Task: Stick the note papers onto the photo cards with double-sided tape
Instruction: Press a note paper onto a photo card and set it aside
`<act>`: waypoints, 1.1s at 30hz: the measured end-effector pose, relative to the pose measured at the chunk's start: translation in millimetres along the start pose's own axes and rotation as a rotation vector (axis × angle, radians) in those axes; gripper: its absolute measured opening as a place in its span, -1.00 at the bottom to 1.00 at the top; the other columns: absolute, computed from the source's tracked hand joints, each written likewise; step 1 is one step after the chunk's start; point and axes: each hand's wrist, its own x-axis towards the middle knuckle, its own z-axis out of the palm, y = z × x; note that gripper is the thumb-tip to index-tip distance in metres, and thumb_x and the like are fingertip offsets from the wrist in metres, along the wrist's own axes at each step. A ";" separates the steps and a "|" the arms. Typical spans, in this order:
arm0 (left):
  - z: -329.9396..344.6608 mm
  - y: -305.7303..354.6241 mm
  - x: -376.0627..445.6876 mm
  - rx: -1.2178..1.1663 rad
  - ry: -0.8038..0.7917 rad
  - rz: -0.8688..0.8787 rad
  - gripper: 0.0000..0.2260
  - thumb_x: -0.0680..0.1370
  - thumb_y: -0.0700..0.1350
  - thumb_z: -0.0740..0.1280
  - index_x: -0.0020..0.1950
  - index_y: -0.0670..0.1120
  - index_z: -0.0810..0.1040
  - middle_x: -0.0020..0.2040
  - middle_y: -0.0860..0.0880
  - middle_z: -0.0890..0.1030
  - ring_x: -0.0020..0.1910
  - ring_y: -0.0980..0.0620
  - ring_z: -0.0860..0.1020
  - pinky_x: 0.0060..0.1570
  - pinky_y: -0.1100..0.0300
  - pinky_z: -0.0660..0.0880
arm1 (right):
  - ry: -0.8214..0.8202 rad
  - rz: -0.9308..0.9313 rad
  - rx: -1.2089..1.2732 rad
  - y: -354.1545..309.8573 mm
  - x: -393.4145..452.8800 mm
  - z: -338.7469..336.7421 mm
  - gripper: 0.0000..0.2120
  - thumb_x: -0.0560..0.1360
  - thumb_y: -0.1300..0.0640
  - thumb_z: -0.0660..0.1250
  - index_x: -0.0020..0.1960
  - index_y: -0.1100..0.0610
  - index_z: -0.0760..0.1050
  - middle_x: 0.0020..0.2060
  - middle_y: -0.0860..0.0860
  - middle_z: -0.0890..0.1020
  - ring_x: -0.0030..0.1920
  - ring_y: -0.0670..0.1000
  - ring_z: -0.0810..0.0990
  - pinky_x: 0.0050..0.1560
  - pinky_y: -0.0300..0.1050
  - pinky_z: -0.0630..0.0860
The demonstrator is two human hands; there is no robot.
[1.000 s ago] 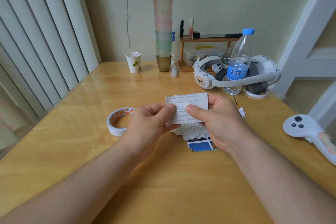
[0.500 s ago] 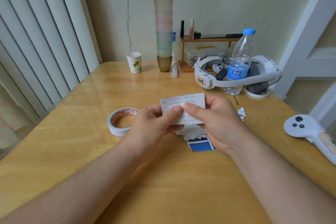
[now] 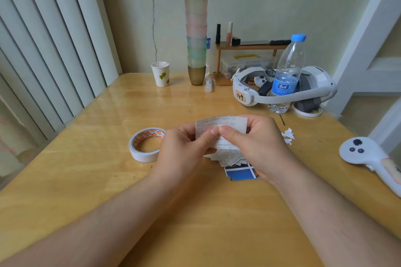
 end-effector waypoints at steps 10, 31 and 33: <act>-3.7 2.7 1.2 -0.098 -0.018 -0.113 -0.87 0.64 -0.16 0.40 0.09 -0.12 0.75 0.01 -0.09 0.78 -0.07 0.01 0.71 -0.06 0.12 0.64 | 0.004 0.017 -0.003 3.3 0.0 2.5 -0.88 0.57 0.18 0.47 0.07 0.05 0.74 -0.11 0.02 0.78 -0.06 0.14 0.77 0.03 0.31 0.69; -10.4 9.9 7.3 -0.123 0.057 -0.110 -0.87 0.65 -0.17 0.40 0.08 -0.19 0.72 0.01 -0.11 0.77 -0.03 -0.04 0.73 -0.09 0.20 0.65 | 0.003 -0.041 -0.049 9.0 4.7 -0.3 -0.70 0.60 -0.04 0.41 -0.06 0.20 0.70 -0.14 0.23 0.74 -0.06 0.30 0.72 -0.05 0.21 0.69; -12.6 8.1 6.7 -0.047 0.052 -0.064 -0.87 0.65 -0.16 0.40 0.09 -0.14 0.74 0.00 -0.09 0.78 0.00 -0.09 0.73 -0.04 0.12 0.67 | -0.025 0.022 -0.005 6.6 4.6 -1.5 -0.78 0.63 0.03 0.40 -0.06 0.14 0.73 -0.15 0.11 0.77 -0.10 0.11 0.76 -0.17 -0.10 0.66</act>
